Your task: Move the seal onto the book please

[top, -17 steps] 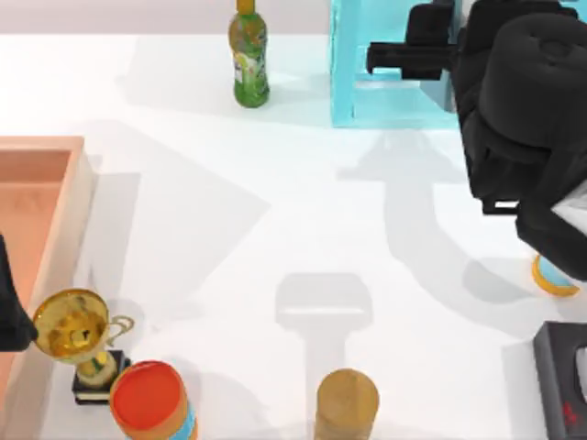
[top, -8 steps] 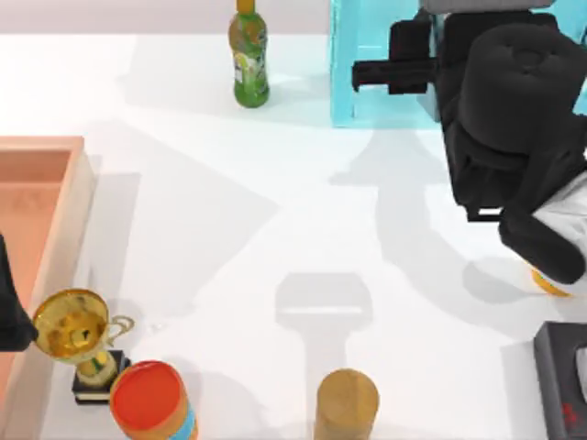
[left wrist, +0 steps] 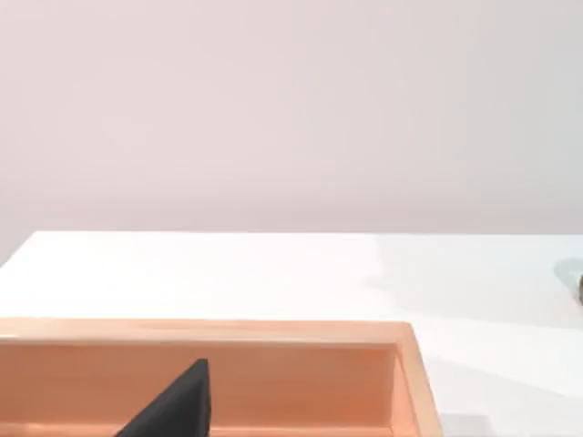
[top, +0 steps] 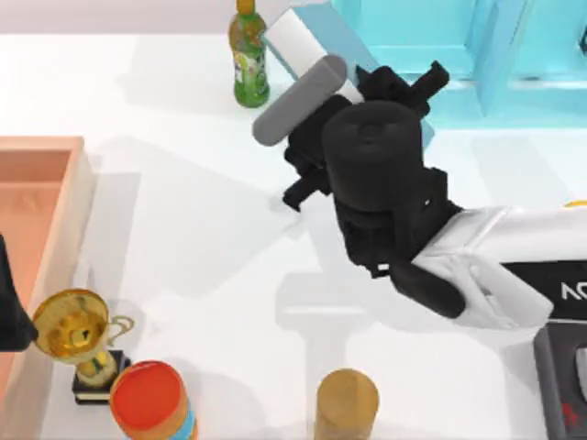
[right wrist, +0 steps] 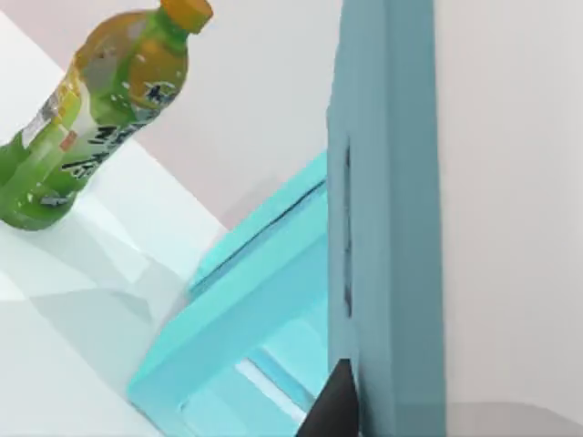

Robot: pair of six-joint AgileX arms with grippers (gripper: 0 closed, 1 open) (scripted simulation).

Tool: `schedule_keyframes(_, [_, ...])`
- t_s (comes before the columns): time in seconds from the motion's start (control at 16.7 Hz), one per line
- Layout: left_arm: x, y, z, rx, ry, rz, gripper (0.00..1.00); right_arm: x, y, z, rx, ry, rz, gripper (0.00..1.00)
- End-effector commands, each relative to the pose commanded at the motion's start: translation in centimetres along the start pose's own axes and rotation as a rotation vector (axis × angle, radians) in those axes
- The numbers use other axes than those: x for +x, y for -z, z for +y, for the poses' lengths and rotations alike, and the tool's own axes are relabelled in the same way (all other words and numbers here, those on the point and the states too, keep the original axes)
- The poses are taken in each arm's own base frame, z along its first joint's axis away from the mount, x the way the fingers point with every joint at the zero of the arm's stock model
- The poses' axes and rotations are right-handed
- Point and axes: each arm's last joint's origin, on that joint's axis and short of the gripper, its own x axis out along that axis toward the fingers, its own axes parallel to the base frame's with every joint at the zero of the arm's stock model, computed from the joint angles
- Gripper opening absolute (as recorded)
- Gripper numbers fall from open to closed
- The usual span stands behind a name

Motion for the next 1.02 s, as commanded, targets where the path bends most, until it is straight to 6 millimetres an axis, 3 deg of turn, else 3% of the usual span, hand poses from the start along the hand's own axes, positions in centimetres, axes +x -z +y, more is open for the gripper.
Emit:
schedule_keyframes(0.24, [0.0, 0.0, 0.0, 0.000, 0.000, 0.000, 1.00, -0.3, -0.1, 5.0, -0.406, -0.091, -0.024, 0.00])
schedule_keyframes(0.48, [0.0, 0.0, 0.0, 0.000, 0.000, 0.000, 1.00, -0.9, -0.2, 8.1, -0.679, -0.144, -0.070, 0.00])
schedule_keyframes(1.02, [0.0, 0.0, 0.0, 0.000, 0.000, 0.000, 1.00, -1.3, -0.1, 9.0, -0.757, -0.160, -0.084, 0.00])
